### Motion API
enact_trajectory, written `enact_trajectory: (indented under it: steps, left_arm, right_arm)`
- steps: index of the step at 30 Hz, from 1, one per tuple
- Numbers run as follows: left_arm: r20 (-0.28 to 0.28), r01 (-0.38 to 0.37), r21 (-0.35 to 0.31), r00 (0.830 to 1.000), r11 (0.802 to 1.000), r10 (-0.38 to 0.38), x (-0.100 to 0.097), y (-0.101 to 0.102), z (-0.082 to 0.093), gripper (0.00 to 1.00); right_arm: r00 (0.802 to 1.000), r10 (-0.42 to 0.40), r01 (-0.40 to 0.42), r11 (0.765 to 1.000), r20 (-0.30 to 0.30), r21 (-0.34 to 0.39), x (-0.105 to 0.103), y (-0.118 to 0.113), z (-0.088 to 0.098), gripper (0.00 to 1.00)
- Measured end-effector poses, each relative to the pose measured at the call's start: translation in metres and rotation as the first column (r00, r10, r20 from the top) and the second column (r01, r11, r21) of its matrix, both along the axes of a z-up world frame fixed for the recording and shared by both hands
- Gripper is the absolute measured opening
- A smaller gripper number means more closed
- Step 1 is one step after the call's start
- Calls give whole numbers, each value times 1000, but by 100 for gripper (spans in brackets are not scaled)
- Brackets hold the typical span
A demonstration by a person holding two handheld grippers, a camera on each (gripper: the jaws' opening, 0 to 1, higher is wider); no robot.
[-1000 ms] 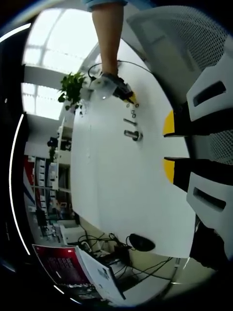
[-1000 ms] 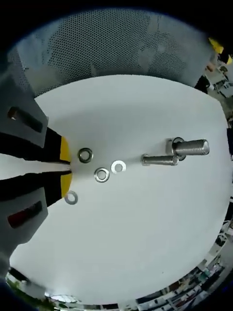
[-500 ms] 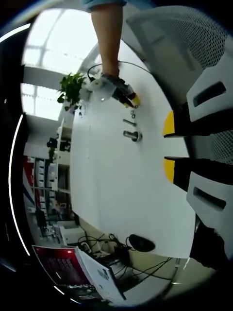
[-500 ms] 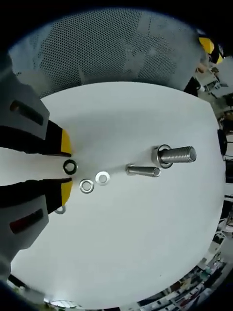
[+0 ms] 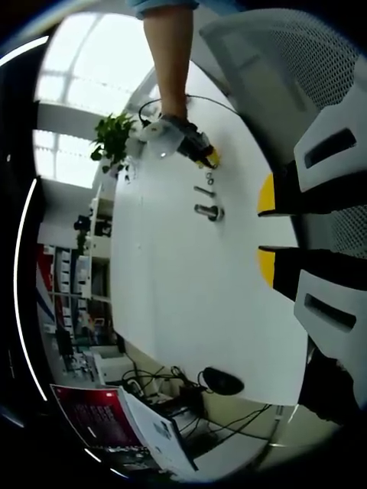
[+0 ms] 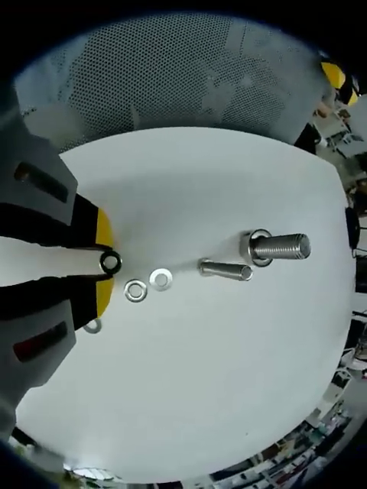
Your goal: Place the washer onto the threaded stud by aligning its center hole with the stud, sliding it down to the base, and recovering from edge contact or off-axis alignment until the washer reaches the visible bottom stop.
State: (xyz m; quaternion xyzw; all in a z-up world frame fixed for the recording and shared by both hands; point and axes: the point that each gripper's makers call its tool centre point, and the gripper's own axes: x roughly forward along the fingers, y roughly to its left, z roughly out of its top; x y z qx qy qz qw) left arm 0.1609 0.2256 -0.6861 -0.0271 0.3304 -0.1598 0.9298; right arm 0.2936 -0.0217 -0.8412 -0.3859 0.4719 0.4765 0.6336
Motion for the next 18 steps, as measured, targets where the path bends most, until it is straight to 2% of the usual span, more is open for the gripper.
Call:
enact_trajectory:
  steps: [5, 9, 18]
  left_arm:
    - [2, -1, 1, 1000, 1000, 1, 0, 0, 0, 13]
    - [4, -2, 2, 1000, 1000, 2, 1, 0, 0, 12]
    - [3, -3, 3, 1000, 1000, 3, 1, 1, 0, 12]
  right_arm:
    - [1000, -18, 17, 1000, 7, 15, 3, 0, 1, 14]
    - [999, -52, 52, 996, -4, 73, 6, 9, 13, 14]
    - [996, -50, 35, 983, 77, 183, 18, 37, 47, 13]
